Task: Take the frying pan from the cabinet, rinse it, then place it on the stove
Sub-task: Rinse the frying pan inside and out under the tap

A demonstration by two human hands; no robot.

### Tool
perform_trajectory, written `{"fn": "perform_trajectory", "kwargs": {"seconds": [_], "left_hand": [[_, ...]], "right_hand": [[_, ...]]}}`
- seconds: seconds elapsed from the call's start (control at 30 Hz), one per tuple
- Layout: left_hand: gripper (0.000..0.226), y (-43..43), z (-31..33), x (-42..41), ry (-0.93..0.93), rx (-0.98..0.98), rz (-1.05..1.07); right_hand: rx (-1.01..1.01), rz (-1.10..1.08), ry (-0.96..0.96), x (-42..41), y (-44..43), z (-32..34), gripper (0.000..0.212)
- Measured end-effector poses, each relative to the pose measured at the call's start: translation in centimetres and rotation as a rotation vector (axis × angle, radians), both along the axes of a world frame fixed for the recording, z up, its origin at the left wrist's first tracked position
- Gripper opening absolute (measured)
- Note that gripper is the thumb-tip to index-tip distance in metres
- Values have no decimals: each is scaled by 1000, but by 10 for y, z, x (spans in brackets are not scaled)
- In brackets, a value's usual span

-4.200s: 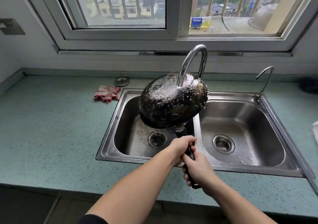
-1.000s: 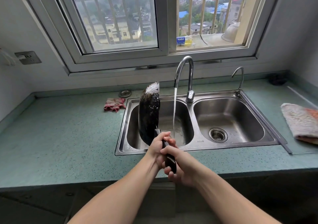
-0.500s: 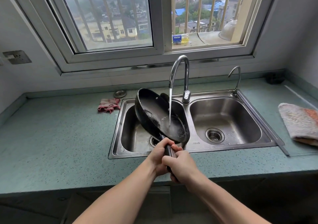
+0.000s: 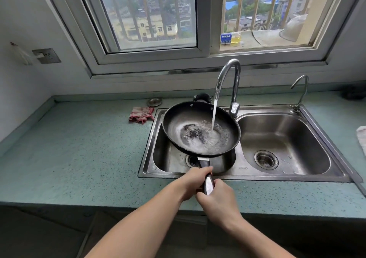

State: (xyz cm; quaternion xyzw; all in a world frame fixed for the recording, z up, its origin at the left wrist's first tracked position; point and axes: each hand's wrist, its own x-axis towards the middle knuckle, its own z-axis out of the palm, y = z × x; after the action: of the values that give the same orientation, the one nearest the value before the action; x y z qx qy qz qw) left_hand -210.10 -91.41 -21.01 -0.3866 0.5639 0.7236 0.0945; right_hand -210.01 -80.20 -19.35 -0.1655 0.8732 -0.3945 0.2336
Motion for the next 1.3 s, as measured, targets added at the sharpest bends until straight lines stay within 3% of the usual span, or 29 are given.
{"fn": "perform_trajectory", "kwargs": {"seconds": [0.27, 0.6, 0.73, 0.8, 0.97, 1.07, 1.3], "left_hand": [[21, -13, -20, 17, -88, 74, -50], [21, -30, -31, 32, -84, -20, 42], [7, -31, -34, 48, -99, -33, 25], [25, -33, -34, 52, -105, -27, 33], [26, -36, -37, 63, -133, -69, 40], [39, -36, -38, 59, -144, -83, 44], [39, -31, -41, 56, -165, -145, 1]], "right_hand": [[147, 40, 4, 5, -6, -23, 37], [219, 93, 9, 5, -29, -34, 42], [250, 137, 16, 12, -33, -40, 38], [258, 151, 31, 15, -33, -42, 37], [248, 154, 8, 28, -38, -52, 39], [199, 44, -15, 33, -43, -54, 37], [165, -70, -45, 44, -45, -65, 35]]}}
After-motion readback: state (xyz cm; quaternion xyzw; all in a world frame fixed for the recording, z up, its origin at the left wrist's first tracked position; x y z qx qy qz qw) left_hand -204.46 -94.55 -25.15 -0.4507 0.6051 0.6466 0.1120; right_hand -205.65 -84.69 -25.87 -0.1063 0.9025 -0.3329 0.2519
